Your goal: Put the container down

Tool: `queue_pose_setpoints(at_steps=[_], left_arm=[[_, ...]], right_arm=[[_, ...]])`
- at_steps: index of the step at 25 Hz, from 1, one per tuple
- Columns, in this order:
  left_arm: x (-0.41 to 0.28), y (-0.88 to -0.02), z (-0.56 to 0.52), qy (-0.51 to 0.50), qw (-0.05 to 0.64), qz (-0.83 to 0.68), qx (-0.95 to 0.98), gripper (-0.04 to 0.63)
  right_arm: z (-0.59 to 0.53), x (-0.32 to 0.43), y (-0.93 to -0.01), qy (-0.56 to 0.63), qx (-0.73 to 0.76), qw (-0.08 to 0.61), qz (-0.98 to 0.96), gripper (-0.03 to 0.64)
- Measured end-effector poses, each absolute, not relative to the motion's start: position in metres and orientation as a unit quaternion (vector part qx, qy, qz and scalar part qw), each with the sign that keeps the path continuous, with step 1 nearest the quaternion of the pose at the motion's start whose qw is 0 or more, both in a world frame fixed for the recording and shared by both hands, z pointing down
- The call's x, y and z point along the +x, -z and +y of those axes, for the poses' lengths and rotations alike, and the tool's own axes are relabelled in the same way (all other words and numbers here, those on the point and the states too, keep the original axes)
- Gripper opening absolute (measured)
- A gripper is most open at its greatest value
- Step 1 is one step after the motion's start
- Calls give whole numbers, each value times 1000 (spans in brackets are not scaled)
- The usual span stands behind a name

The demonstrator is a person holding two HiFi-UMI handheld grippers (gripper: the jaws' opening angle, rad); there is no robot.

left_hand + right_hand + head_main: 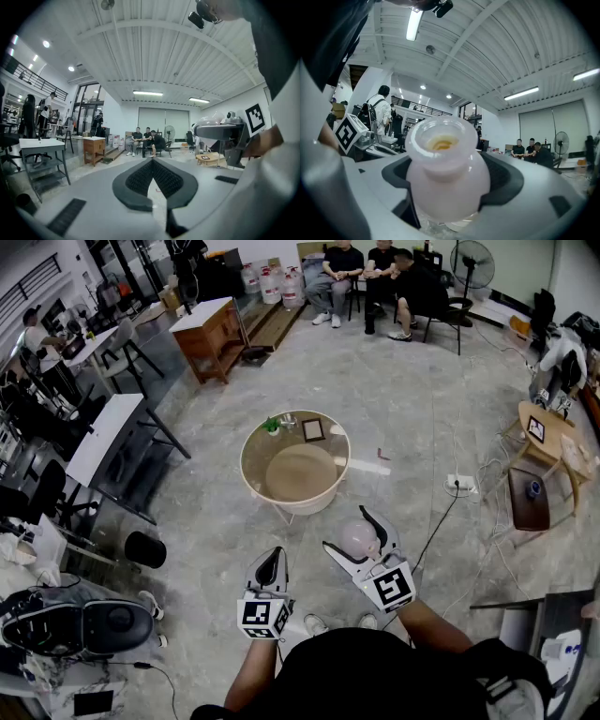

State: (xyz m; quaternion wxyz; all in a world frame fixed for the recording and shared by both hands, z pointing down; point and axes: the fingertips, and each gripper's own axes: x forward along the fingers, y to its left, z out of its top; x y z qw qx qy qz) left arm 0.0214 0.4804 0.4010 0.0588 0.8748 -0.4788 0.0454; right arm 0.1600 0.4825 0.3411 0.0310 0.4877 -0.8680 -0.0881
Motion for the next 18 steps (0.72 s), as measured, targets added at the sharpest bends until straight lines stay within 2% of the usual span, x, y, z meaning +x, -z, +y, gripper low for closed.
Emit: queue_pose_setpoints(at_steps=[5,12,18], left_arm=[[17,-400,476,-45,59,-480,874,-5],[7,-404,473,-41,64,-481,873,-5],[-16,-409,469,-42,68,-483,872,-5]], right_arm=[[479,153,-335,78,486,37,-870,410],[477,146,-333,67,479,1,-876,410],[471,124,-340,60,475,9,-878,410]])
